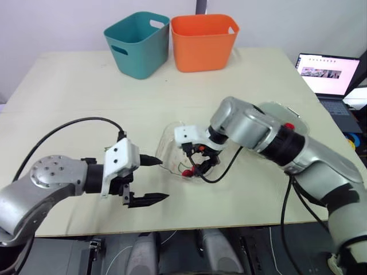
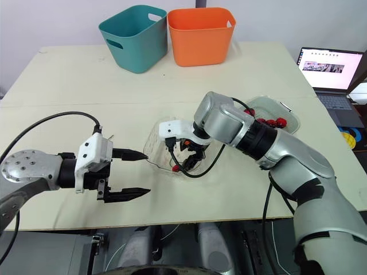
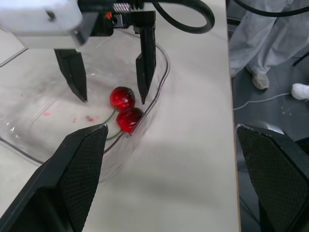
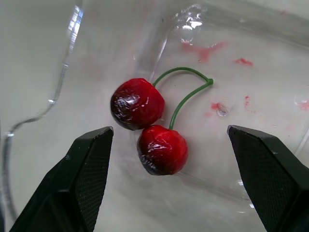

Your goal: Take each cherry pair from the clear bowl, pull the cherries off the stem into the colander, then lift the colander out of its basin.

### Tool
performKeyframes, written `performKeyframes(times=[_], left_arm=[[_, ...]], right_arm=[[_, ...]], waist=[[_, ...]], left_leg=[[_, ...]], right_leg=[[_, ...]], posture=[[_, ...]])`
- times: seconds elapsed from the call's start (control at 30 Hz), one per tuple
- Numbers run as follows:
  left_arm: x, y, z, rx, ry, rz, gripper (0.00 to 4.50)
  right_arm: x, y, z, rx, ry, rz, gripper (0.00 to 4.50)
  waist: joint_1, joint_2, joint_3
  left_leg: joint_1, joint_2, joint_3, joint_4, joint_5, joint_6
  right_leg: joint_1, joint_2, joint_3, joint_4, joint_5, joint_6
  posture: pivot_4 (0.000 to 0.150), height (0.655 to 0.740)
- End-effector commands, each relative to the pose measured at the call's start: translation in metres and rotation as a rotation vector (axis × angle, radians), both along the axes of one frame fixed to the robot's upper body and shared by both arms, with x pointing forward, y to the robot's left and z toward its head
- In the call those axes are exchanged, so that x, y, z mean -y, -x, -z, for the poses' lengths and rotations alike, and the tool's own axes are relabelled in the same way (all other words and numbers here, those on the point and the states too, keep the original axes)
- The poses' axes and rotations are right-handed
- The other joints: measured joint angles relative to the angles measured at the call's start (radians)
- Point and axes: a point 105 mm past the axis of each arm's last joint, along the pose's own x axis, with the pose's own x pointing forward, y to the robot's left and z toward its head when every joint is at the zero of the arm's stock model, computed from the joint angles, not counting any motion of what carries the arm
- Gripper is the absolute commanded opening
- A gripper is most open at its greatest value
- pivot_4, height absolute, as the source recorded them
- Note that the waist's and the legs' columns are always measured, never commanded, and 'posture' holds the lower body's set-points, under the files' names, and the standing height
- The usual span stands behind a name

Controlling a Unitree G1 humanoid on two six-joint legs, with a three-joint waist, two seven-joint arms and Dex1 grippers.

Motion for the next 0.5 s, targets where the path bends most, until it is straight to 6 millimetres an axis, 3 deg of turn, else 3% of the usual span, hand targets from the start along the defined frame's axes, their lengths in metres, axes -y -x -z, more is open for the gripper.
performKeyframes(times=[0.03,0.1,0.17,0.43,0.5], left_arm=[[-0.0042,-0.0038,-0.0100,0.068,-0.015,-0.006,4.48],[-0.0044,-0.0049,-0.0113,0.073,-0.012,-0.008,4.48],[-0.0042,-0.0057,-0.0122,0.078,-0.009,-0.007,4.50],[-0.0026,-0.0085,-0.0170,0.092,0.016,-0.005,4.50],[-0.0025,-0.0089,-0.0173,0.094,0.018,-0.005,4.50]], right_arm=[[-0.0003,0.0003,-0.0021,0.025,0.009,-0.030,4.04],[0.0005,0.0025,-0.0002,0.014,0.015,-0.041,4.04],[0.0002,0.0027,0.0016,0.013,0.018,-0.044,3.66],[-0.0048,0.0016,0.0072,0.029,0.024,-0.059,1.10],[-0.0063,0.0008,0.0062,0.037,0.022,-0.064,0.85]], waist=[[0.000,0.000,0.000],[0.000,0.000,0.000],[0.000,0.000,0.000],[0.000,0.000,0.000],[0.000,0.000,0.000]], left_leg=[[0.000,0.000,0.000,0.000,0.000,0.000],[0.000,0.000,0.000,0.000,0.000,0.000],[0.000,0.000,0.000,0.000,0.000,0.000],[0.000,0.000,0.000,0.000,0.000,0.000],[0.000,0.000,-0.001,0.000,0.000,0.000]], right_leg=[[0.000,0.000,0.000,0.000,0.000,0.000],[0.000,0.000,0.000,0.000,0.000,0.000],[0.000,0.000,0.000,0.000,0.000,0.000],[0.000,0.000,0.000,0.001,0.000,0.000],[0.000,0.000,0.000,0.001,0.000,0.000]], posture=[[0.150,0.7400],[0.150,0.7400],[0.150,0.7400],[0.150,0.7400],[0.150,0.7400]])
